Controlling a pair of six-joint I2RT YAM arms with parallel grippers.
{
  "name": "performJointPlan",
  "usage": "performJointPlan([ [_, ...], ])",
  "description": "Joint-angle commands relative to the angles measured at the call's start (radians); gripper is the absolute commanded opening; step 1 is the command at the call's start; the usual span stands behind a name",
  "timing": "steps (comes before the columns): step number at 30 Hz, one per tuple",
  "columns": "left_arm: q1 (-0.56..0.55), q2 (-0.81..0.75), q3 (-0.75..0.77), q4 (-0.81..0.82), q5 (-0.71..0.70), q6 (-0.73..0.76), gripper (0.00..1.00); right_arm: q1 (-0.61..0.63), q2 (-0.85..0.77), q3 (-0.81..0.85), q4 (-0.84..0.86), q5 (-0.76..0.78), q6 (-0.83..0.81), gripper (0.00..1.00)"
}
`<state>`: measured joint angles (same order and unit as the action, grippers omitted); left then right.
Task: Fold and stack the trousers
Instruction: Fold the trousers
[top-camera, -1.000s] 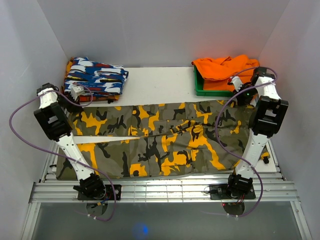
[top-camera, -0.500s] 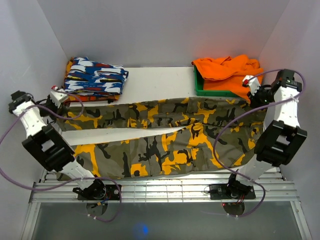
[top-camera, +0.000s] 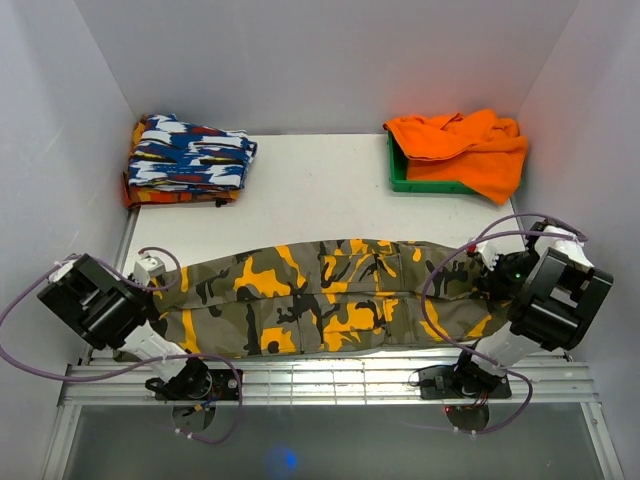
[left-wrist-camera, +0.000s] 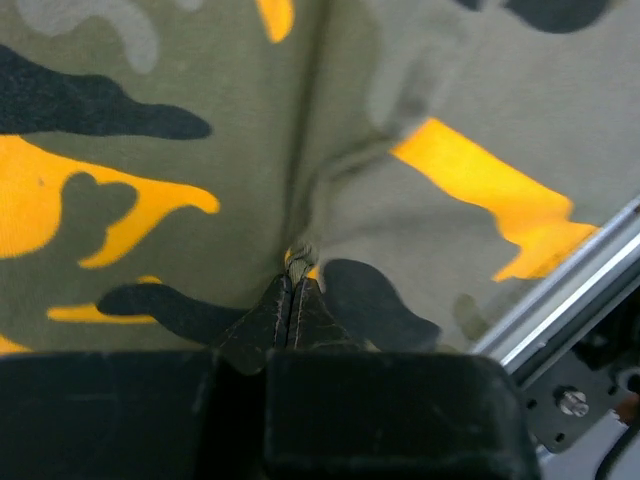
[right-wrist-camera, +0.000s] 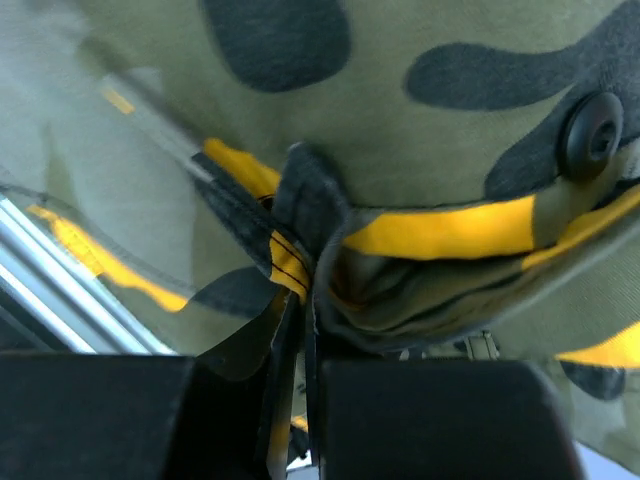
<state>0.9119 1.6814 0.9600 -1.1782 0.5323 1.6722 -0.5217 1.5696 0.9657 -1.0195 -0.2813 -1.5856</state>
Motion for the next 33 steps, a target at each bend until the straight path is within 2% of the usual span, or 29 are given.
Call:
performJointPlan([
  [1,-0.06,0.067,0.028,0.176,-0.069,-0.209,0.0,0.003,0.074,0.025,0.096,0.042,0.054,0.08],
  [8,-0.195,0.195,0.144,0.345,-0.058,-0.451,0.0,0.035,0.233,0.181,0.163,0.037,0.22,0.08],
  [14,-0.275,0.297,0.331,0.355,-0.035,-0.6,0.0,0.075,0.303,0.315,0.159,0.013,0.297,0.08],
  [21,-0.277,0.363,0.623,0.272,0.055,-0.655,0.0,0.088,0.328,0.504,0.07,-0.042,0.32,0.08],
  [30,-0.277,0.425,1.063,0.281,0.218,-0.867,0.0,0.084,0.38,0.947,-0.066,-0.154,0.38,0.08],
  [33,-0.274,0.377,1.073,0.284,0.25,-0.853,0.0,0.071,0.342,0.97,-0.12,-0.173,0.331,0.08],
])
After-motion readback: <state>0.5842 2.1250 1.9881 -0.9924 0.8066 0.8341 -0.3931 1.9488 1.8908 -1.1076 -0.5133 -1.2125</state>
